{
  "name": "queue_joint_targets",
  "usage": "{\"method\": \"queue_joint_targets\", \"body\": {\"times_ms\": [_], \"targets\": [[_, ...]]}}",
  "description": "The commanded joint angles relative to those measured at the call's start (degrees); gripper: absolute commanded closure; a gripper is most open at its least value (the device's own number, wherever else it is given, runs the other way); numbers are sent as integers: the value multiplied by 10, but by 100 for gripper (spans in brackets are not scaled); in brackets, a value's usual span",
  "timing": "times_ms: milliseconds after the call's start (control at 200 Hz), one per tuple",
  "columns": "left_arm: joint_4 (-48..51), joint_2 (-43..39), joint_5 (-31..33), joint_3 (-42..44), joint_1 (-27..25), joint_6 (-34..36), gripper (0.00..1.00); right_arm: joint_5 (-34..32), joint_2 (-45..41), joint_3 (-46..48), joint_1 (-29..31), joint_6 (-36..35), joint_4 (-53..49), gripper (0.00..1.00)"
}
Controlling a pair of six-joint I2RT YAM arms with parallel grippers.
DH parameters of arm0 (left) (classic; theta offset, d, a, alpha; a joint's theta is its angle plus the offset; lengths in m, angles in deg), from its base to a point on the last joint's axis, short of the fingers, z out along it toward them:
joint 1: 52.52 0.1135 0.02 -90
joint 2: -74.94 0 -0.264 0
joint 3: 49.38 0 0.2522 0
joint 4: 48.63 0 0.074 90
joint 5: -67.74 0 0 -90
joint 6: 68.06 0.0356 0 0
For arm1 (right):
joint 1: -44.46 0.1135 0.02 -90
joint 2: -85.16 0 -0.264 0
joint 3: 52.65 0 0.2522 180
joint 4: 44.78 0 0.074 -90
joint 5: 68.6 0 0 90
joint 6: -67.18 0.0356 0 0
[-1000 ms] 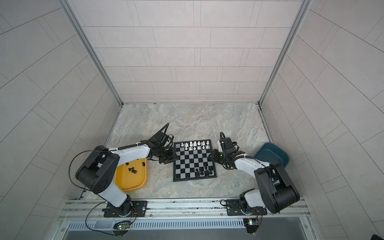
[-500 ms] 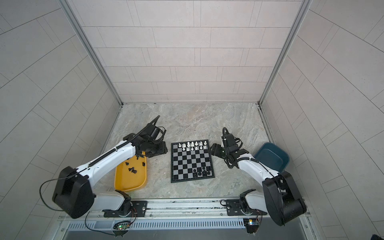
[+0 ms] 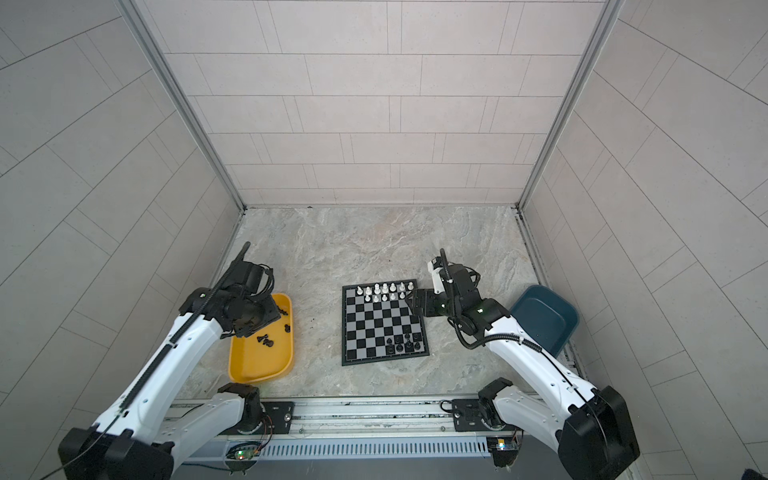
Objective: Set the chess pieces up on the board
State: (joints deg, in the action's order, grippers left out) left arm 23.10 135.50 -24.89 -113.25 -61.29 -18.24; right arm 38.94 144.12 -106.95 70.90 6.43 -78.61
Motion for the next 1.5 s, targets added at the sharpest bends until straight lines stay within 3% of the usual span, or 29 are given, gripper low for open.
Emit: {"method": "queue_joint_targets", "body": {"times_ms": [0, 215, 680, 1256, 1411, 1496], "targets": [[-30, 42, -24, 16, 8, -9, 50, 13, 5, -11, 16, -22, -20, 5], [-62, 123, -26, 27, 15, -10, 53, 17, -6, 12, 18, -14, 5, 5], [-146, 164, -60, 77, 45, -44, 55, 17, 3, 19, 18, -10, 26, 6], [-196, 178, -55, 99, 56, -56, 73, 8, -4, 17, 18, -1, 24, 6], [-150, 142, -37, 80, 57, -34, 81, 1, -10, 6, 18, -6, 16, 6], [-98, 96, -31, 54, 57, 11, 84, -3, -11, -4, 18, -10, 10, 6]]}}
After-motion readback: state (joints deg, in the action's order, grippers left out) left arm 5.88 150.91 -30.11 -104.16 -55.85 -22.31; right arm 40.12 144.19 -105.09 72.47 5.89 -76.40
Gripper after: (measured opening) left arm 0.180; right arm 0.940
